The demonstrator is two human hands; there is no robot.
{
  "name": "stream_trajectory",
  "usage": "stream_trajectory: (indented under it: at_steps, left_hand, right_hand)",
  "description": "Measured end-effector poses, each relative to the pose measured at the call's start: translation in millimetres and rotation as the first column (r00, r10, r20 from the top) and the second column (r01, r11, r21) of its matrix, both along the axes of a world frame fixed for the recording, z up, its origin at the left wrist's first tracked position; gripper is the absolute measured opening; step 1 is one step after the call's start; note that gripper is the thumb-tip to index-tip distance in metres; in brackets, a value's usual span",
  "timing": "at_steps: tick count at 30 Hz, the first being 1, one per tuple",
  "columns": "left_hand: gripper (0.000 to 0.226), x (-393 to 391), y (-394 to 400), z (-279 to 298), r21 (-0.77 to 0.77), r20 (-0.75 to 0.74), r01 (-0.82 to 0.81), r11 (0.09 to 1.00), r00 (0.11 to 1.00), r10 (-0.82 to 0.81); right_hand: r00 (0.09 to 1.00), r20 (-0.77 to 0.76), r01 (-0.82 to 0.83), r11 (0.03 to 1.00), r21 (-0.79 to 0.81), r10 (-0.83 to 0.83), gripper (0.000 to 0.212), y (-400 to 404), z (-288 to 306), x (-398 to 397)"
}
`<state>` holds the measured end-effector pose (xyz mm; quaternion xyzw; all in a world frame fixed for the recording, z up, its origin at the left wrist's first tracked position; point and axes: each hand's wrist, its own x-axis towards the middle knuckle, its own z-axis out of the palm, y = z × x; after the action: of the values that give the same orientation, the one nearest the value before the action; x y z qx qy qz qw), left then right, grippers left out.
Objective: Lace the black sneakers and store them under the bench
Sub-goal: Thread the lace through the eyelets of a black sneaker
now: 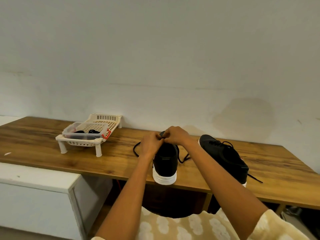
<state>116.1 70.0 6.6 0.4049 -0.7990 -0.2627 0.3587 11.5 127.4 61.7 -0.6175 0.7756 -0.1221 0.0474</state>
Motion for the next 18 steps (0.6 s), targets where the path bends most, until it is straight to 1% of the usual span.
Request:
stream_trajectory:
  at_steps: [2, 4, 6, 7, 8, 9, 11, 13, 14, 15, 16, 17, 18]
  left_hand:
    - [0.014, 0.3, -1.7, 0.3, 0.075, -0.015, 0.001, 0.997, 1.000, 0.000]
    - [0.015, 1.0, -2.5, 1.0, 0.138, -0.043, -0.002, 0.990, 0.999, 0.008]
    - [0.018, 1.6, -1.1, 1.9, 0.194, -0.068, 0.010, 0.981, 0.998, 0.003]
    - [0.020, 1.4, -0.4, 1.8, 0.223, -0.082, 0.024, 0.975, 0.997, -0.006]
    - [0.021, 1.0, 0.3, 1.8, 0.255, -0.100, 0.040, 0.966, 0.995, -0.015]
    - [0.020, 0.8, 1.0, 2.4, 0.288, -0.120, 0.057, 0.956, 0.993, -0.023]
    - [0.016, 0.1, 1.0, 3.3, 0.331, -0.147, 0.082, 0.940, 0.989, -0.035]
    - [0.012, -1.3, 0.1, 2.7, 0.352, -0.162, 0.104, 0.930, 0.986, -0.049]
    - [0.011, -1.9, -0.1, 2.7, 0.357, -0.159, 0.108, 0.928, 0.986, -0.053]
    - [0.010, -2.6, -0.4, 3.1, 0.356, -0.147, 0.105, 0.929, 0.988, -0.055]
    - [0.009, -3.1, -0.9, 3.0, 0.353, -0.132, 0.098, 0.930, 0.990, -0.055]
    - [0.009, -3.8, -1.5, 2.7, 0.350, -0.123, 0.095, 0.932, 0.991, -0.054]
    - [0.009, -4.1, -1.5, 2.5, 0.352, -0.122, 0.096, 0.931, 0.991, -0.056]
  right_hand:
    - [0.994, -0.106, 0.027, 1.000, 0.014, -0.026, 0.022, -2.3, 0.2, 2.7]
    - [0.971, -0.232, 0.055, 0.998, -0.030, -0.061, 0.019, -3.5, -4.3, 7.5]
    - [0.930, -0.360, 0.038, 0.994, -0.101, -0.072, 0.024, -2.3, -15.2, 14.6]
    - [0.918, -0.392, 0.008, 0.990, -0.140, -0.063, 0.028, -0.9, -21.1, 15.9]
    - [0.920, -0.388, -0.017, 0.985, -0.174, -0.053, 0.029, 0.8, -25.4, 14.7]
    - [0.937, -0.347, -0.038, 0.978, -0.204, -0.036, 0.030, 3.0, -27.7, 10.8]
    - [0.976, -0.215, -0.037, 0.967, -0.251, -0.019, 0.028, 5.5, -29.0, -3.3]
    - [0.997, -0.070, 0.009, 0.956, -0.293, -0.031, 0.023, 7.4, -29.3, -14.4]
    - [0.998, 0.007, 0.062, 0.941, -0.332, -0.063, 0.022, 7.6, -31.7, -16.9]
    - [0.985, 0.127, 0.154, 0.910, -0.386, -0.113, 0.023, 7.0, -35.1, -18.5]
    - [0.936, 0.311, 0.291, 0.856, -0.426, -0.164, 0.024, 6.9, -37.3, -20.0]
    - [0.817, 0.552, 0.446, 0.790, -0.422, -0.167, 0.025, 7.0, -38.7, -22.0]
    - [0.652, 0.746, 0.572, 0.734, -0.365, -0.137, 0.025, 7.0, -39.0, -25.2]
